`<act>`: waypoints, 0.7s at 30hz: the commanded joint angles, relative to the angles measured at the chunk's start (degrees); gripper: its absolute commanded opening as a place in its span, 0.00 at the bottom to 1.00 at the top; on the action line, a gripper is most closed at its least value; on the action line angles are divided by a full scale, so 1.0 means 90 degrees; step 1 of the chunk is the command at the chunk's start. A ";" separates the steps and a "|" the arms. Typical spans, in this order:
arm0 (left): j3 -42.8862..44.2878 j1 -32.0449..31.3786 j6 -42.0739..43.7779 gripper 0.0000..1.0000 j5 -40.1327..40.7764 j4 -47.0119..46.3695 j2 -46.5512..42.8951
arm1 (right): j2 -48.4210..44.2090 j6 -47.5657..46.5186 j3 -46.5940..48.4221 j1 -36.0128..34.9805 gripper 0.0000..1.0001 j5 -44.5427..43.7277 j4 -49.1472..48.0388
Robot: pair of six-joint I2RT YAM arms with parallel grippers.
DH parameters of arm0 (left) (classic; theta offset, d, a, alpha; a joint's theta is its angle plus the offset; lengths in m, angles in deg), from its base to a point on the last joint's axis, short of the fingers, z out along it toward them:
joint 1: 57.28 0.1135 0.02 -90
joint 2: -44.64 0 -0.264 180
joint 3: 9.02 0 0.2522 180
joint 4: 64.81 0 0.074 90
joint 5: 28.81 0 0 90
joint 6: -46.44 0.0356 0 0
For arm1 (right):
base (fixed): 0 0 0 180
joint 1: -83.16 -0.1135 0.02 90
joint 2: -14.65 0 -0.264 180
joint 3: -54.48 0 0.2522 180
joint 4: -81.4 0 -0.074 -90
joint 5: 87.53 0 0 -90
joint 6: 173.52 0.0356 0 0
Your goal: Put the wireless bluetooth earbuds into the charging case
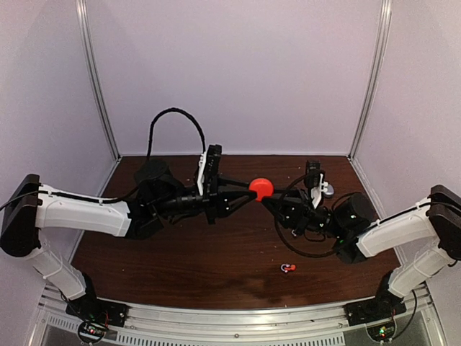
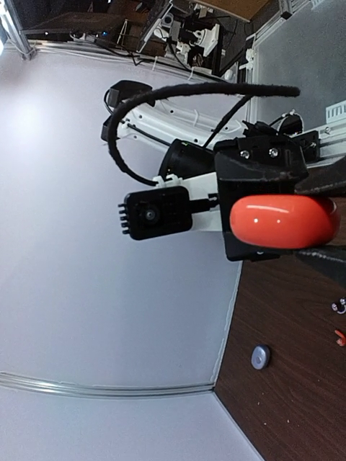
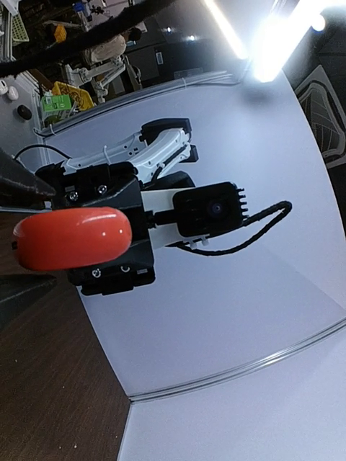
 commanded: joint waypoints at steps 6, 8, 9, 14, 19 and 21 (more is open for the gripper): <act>0.0954 0.0029 0.1204 0.06 -0.0041 0.2680 -0.0365 | -0.1251 -0.1353 0.0100 0.0100 0.66 0.0321 0.2609; 0.1407 0.0076 0.1691 0.06 -0.0025 0.3885 -0.0392 | -0.1715 -0.2146 0.0413 0.0097 0.68 0.0261 0.4232; 0.1555 0.0102 0.1861 0.06 0.0023 0.4504 -0.0414 | -0.1890 -0.2514 0.0659 0.0087 0.68 0.0167 0.4979; 0.2250 0.0166 0.2624 0.07 -0.0059 0.6359 -0.0288 | -0.2365 -0.3529 0.1409 0.0083 0.66 -0.0099 0.7573; 0.2609 0.0167 0.2930 0.05 -0.0264 0.7153 -0.0165 | -0.2409 -0.3559 0.1850 0.0076 0.62 -0.0298 0.8680; 0.2597 0.0161 0.2962 0.04 -0.0349 0.7194 -0.0182 | -0.2437 -0.3563 0.1935 0.0076 0.61 -0.0357 0.8983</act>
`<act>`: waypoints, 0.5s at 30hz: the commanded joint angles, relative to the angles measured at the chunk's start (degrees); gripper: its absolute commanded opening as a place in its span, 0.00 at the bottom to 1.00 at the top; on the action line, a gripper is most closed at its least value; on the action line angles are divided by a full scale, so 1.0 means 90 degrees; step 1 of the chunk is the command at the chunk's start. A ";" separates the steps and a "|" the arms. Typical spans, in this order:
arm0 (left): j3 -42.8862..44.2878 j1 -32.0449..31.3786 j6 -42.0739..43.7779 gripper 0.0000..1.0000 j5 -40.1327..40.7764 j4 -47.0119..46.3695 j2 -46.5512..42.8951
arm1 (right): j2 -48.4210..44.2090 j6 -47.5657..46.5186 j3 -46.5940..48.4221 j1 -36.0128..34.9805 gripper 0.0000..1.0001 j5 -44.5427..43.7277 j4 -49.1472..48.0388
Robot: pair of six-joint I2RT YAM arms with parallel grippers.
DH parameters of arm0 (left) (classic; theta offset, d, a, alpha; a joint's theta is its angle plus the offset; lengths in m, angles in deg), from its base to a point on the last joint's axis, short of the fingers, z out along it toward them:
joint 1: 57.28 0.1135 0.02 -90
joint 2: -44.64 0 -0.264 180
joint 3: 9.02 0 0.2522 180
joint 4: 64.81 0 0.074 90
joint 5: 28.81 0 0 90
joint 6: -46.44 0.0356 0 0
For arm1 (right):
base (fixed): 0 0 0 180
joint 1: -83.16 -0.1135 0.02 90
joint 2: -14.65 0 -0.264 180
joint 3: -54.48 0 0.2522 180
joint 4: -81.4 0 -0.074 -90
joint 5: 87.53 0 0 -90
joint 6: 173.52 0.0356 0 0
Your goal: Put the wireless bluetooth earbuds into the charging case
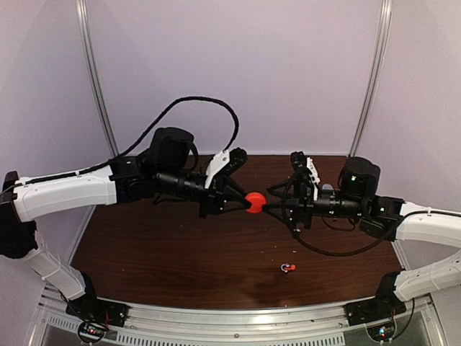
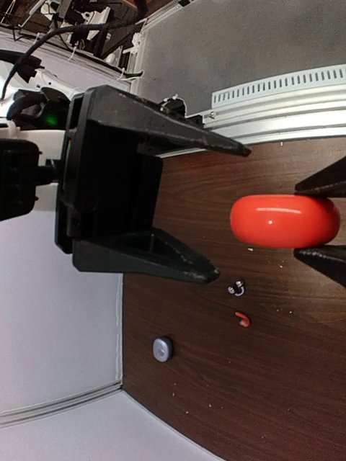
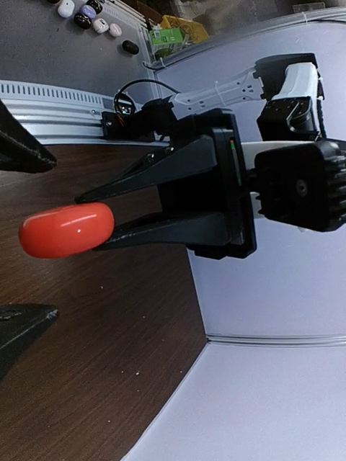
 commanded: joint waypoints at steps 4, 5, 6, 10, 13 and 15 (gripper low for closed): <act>0.0228 0.0033 0.0516 0.03 -0.0441 0.0906 0.0079 | -0.0077 -0.0478 0.0394 0.0002 0.59 -0.0089 0.1901; 0.0249 0.0030 0.0556 0.03 -0.0499 0.0951 0.0108 | -0.0073 -0.0469 0.0398 0.0008 0.59 -0.0006 0.1932; 0.0283 0.0034 0.0580 0.04 -0.0542 0.0997 0.0137 | -0.0063 -0.0452 0.0412 -0.0006 0.58 0.0078 0.1946; 0.0429 0.0032 0.0697 0.03 -0.0706 0.1161 0.0265 | 0.0123 -0.0504 0.0604 -0.0064 0.57 0.0262 0.2180; 0.0520 0.0028 0.0743 0.03 -0.0834 0.1215 0.0362 | 0.0289 -0.0585 0.0781 -0.0146 0.57 0.0291 0.2351; 0.0560 0.0029 0.0741 0.03 -0.0922 0.1233 0.0425 | 0.0393 -0.0630 0.0892 -0.0206 0.56 0.0291 0.2428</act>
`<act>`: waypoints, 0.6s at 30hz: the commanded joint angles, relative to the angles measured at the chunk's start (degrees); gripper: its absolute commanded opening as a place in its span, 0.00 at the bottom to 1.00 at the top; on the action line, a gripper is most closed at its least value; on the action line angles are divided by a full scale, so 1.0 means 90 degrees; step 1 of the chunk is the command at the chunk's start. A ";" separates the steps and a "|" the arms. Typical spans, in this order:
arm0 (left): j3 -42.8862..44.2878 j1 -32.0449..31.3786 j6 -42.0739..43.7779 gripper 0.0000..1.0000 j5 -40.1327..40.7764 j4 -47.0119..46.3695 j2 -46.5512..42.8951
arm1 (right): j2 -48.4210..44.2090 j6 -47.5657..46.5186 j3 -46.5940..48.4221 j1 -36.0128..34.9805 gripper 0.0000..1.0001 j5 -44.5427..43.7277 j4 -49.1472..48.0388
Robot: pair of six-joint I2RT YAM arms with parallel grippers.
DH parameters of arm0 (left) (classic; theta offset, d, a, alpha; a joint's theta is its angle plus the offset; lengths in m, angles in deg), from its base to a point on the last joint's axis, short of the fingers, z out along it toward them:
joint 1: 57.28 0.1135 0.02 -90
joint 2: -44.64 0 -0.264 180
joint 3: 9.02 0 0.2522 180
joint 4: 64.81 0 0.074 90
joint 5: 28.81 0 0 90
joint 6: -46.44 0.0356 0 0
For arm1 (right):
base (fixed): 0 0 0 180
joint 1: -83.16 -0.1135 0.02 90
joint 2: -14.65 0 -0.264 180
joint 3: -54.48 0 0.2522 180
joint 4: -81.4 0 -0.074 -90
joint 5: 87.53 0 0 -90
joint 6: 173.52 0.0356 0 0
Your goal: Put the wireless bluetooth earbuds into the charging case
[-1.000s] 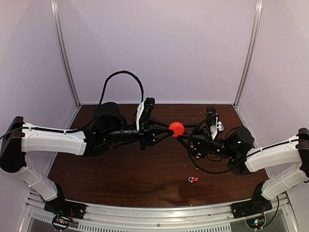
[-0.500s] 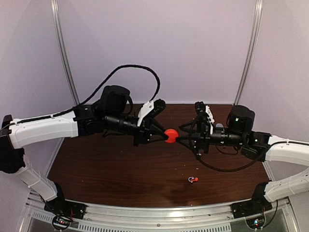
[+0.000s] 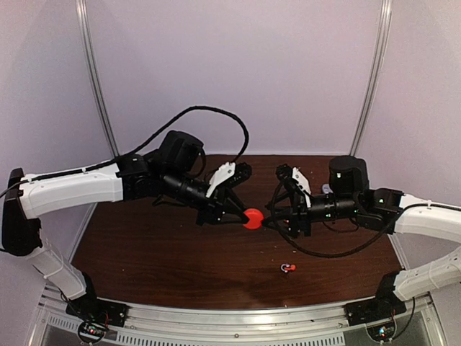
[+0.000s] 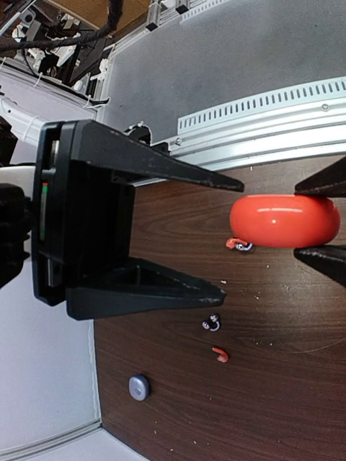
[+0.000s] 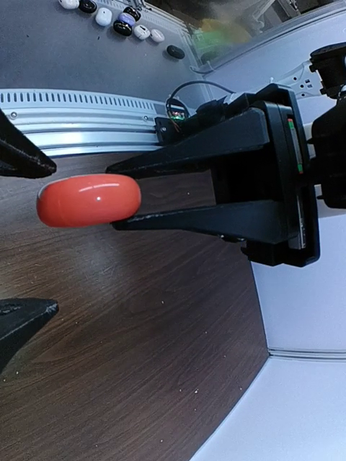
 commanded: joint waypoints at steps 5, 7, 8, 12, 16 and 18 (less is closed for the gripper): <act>0.0407 0.0028 0.0219 0.02 -0.0475 0.0138 0.0300 | 0.0442 -0.0320 0.0605 -0.0226 0.53 0.0103 0.0568; 0.0437 0.0033 0.0244 0.02 -0.0473 0.0172 0.0328 | 0.0519 -0.0416 0.0721 -0.0271 0.50 0.0024 0.0735; 0.0445 0.0028 0.0254 0.02 -0.0471 0.0175 0.0326 | 0.0541 -0.0435 0.0760 -0.0283 0.48 0.0004 0.0789; 0.0465 0.0027 0.0287 0.02 -0.0436 0.0210 0.0351 | 0.0566 -0.0462 0.0817 -0.0322 0.36 -0.0040 0.0856; 0.0485 0.0032 0.0308 0.03 -0.0431 0.0228 0.0407 | 0.0588 -0.0480 0.0834 -0.0352 0.25 -0.0010 0.0887; 0.0496 0.0030 0.0303 0.07 -0.0379 0.0228 0.0428 | 0.0588 -0.0471 0.0834 -0.0362 0.21 0.0052 0.0868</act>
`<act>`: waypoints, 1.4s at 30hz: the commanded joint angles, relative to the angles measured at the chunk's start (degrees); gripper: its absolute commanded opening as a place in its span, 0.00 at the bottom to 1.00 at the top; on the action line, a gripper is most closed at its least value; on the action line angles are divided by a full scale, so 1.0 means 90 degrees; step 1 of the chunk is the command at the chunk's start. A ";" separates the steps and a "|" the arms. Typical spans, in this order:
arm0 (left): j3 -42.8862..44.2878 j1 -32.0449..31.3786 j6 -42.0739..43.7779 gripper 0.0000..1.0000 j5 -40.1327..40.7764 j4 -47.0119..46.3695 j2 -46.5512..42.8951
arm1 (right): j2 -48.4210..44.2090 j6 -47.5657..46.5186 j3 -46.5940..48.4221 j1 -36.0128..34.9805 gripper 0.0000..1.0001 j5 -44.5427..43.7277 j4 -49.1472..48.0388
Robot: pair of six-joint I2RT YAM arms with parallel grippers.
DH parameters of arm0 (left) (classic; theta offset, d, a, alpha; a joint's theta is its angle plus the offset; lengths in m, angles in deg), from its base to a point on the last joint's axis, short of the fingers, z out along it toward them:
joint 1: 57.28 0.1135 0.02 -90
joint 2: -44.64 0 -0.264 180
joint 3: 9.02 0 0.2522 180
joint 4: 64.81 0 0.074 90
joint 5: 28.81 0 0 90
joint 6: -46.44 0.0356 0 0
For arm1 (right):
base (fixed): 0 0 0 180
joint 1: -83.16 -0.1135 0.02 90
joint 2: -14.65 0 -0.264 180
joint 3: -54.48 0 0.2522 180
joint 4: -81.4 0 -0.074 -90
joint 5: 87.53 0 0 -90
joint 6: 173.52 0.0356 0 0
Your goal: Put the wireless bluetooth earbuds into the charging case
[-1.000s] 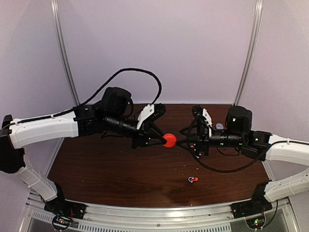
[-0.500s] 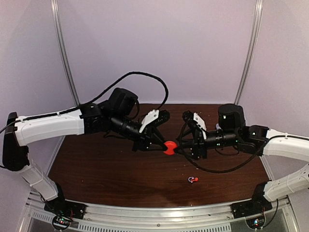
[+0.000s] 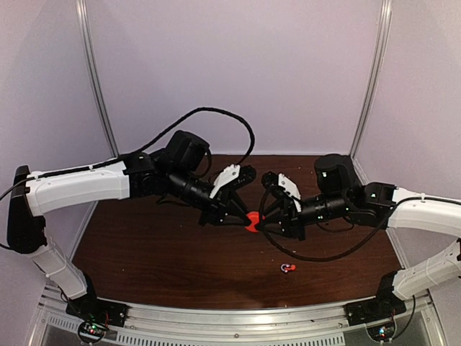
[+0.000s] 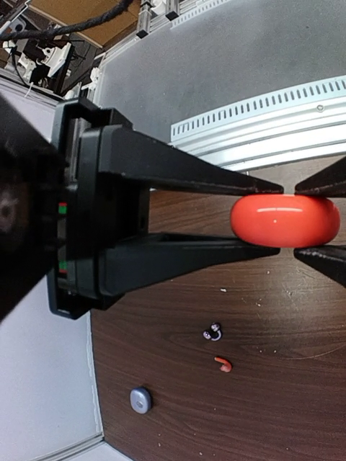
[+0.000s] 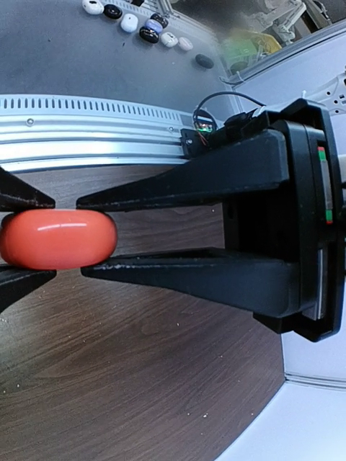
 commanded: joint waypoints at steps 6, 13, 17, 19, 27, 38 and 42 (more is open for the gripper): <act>-0.0125 0.0085 -0.0074 0.36 0.0141 -0.0525 -0.0203 | -0.0134 0.0150 0.0017 -0.0040 0.11 0.0043 -0.0311; -0.1490 0.0203 -0.0641 0.58 0.0578 -0.2752 -0.1289 | -0.0590 0.0738 -0.0466 0.0043 0.09 -0.0098 -0.1497; -0.1954 0.0203 -0.1018 0.54 0.0386 -0.3715 -0.1483 | -0.0772 0.1094 -0.0698 0.0058 0.10 -0.0098 -0.2228; -0.1996 0.0203 -0.1284 0.53 0.0108 -0.4022 -0.1413 | -0.0834 0.1222 -0.0781 0.0058 0.10 -0.0146 -0.2528; -0.2339 0.0193 -0.2141 0.50 -0.0275 -0.5499 -0.1226 | -0.0952 0.1518 -0.1047 0.0058 0.11 -0.0179 -0.3322; -0.2155 0.0012 -0.2487 0.41 -0.0322 -0.5907 -0.0753 | -0.0957 0.1641 -0.1175 0.0058 0.13 -0.0293 -0.3628; -0.2217 -0.0020 -0.2718 0.37 -0.0327 -0.6267 -0.0683 | -0.0933 0.1708 -0.1243 0.0058 0.14 -0.0307 -0.3761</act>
